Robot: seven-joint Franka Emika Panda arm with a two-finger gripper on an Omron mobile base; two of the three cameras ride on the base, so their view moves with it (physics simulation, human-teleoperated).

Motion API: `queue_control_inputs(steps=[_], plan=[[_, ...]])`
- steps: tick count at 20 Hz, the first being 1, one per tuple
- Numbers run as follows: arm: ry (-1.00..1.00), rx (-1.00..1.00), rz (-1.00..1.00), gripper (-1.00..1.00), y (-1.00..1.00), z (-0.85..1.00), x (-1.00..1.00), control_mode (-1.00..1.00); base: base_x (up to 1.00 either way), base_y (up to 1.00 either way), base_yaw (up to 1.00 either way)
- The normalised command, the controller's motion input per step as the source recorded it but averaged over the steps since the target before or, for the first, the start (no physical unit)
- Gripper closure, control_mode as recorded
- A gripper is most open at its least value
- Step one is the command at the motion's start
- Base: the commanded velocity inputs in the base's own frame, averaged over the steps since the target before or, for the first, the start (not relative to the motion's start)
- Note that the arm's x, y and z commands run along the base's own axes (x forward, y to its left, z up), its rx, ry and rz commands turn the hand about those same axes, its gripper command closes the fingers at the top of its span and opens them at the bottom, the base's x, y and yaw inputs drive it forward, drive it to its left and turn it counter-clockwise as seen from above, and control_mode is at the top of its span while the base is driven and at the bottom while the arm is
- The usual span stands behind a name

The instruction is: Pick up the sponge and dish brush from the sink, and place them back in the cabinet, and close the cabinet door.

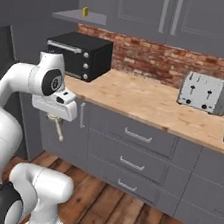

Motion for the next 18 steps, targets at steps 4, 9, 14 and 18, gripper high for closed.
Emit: queue_control_inputs(steps=[4, 9, 14, 18], plan=[[0.0, 0.0, 0.0, 1.0, 0.0, 0.0, 0.0, 1.0, 0.26, 0.5, -0.2], [0.0, 0.0, 0.0, 1.0, 0.0, 0.0, 0.0, 1.0, 0.21, 0.57, -0.06], [0.0, 0.0, 0.0, 1.0, 0.0, 0.0, 0.0, 1.0, 0.28, 0.57, 0.0], [0.0, 0.0, 0.0, 1.0, 0.0, 0.0, 0.0, 1.0, 0.41, 0.44, 0.0]])
